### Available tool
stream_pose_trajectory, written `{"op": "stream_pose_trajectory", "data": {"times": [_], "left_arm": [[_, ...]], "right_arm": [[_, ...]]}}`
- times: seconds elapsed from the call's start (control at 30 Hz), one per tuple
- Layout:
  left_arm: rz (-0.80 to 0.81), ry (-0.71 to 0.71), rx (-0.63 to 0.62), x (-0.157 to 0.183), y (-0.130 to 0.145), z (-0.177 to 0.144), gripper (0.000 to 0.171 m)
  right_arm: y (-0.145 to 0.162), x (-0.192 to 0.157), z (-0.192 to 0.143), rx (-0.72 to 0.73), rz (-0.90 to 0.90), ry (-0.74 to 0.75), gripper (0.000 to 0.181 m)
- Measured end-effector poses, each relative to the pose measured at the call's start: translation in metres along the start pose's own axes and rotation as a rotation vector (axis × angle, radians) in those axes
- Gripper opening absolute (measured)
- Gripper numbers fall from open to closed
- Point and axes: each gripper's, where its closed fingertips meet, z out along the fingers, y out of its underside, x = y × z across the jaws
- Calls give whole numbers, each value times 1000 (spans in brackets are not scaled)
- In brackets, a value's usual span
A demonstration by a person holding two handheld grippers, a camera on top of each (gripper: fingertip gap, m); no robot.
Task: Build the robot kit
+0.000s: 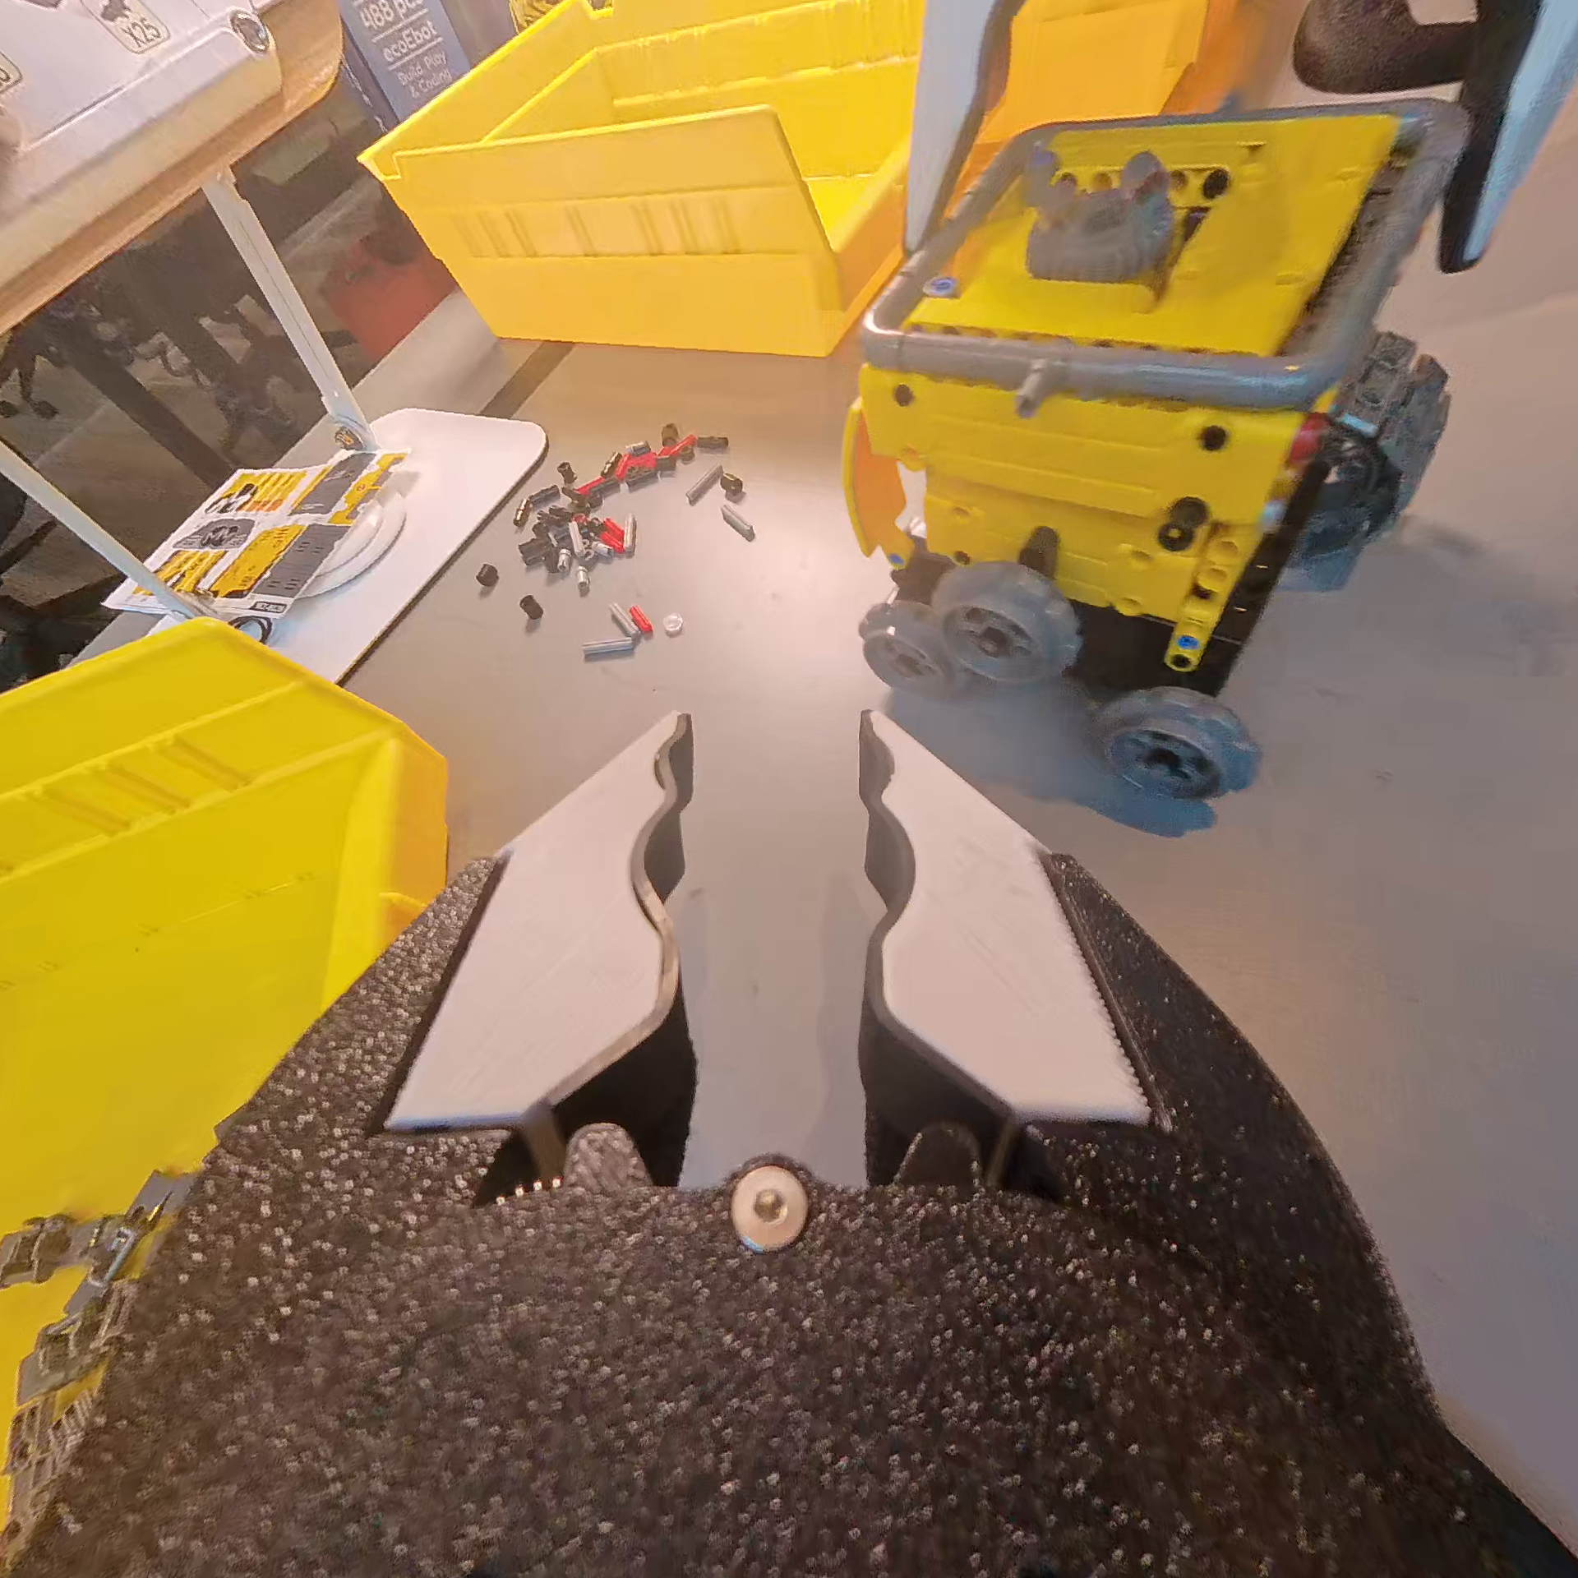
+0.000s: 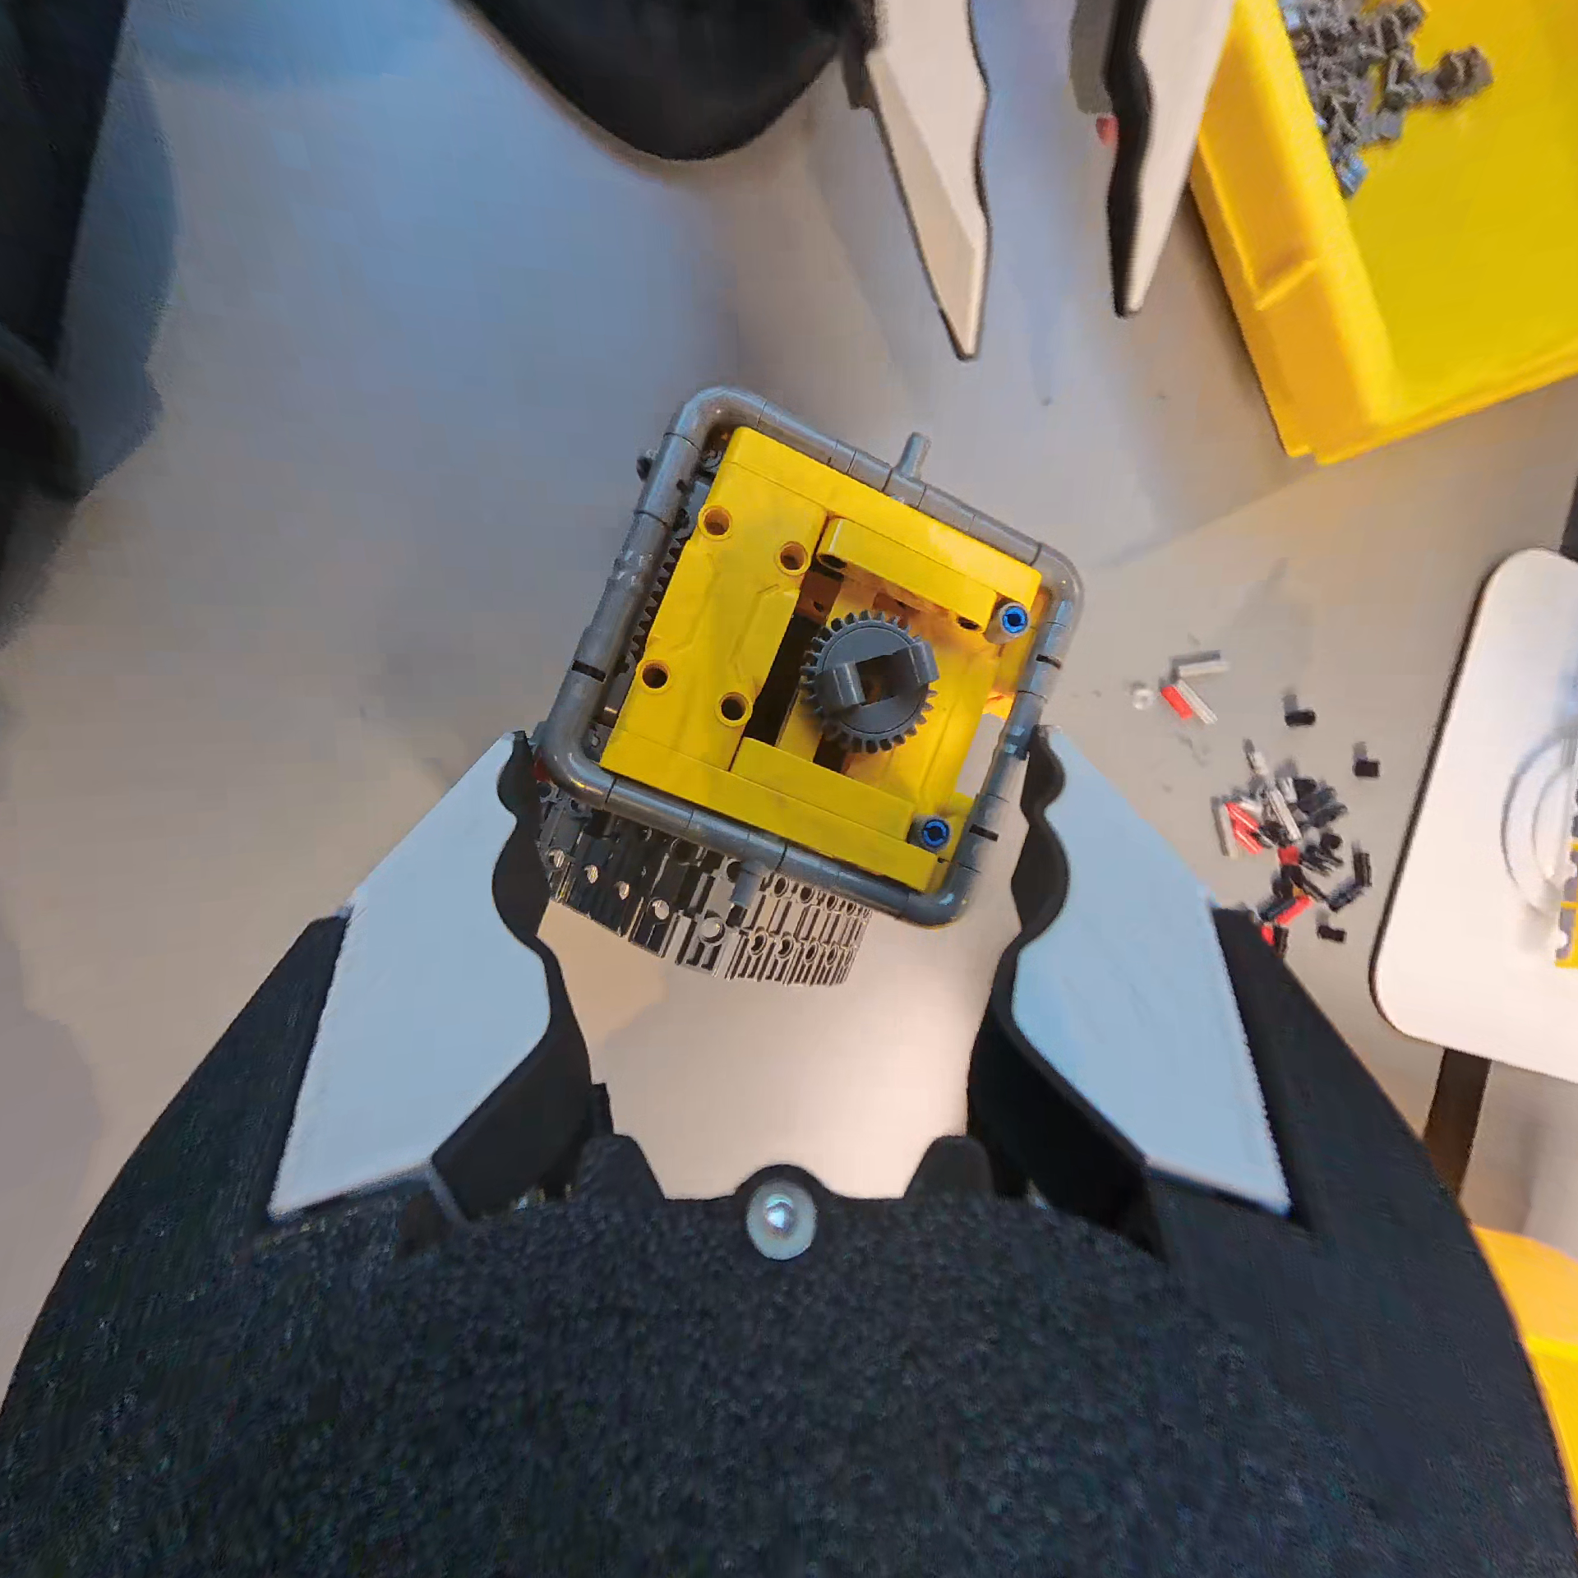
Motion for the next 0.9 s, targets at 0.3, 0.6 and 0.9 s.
{"op": "stream_pose_trajectory", "data": {"times": [0.3,0.6,0.9], "left_arm": [[-4,1,-7,0,1,0,37],[-7,14,-17,4,4,2,37],[-9,25,-43,7,10,6,36]], "right_arm": [[-23,-50,2,20,-109,-94,112],[-18,-32,2,4,-75,-90,112],[-1,11,3,-94,-102,-63,112]]}}
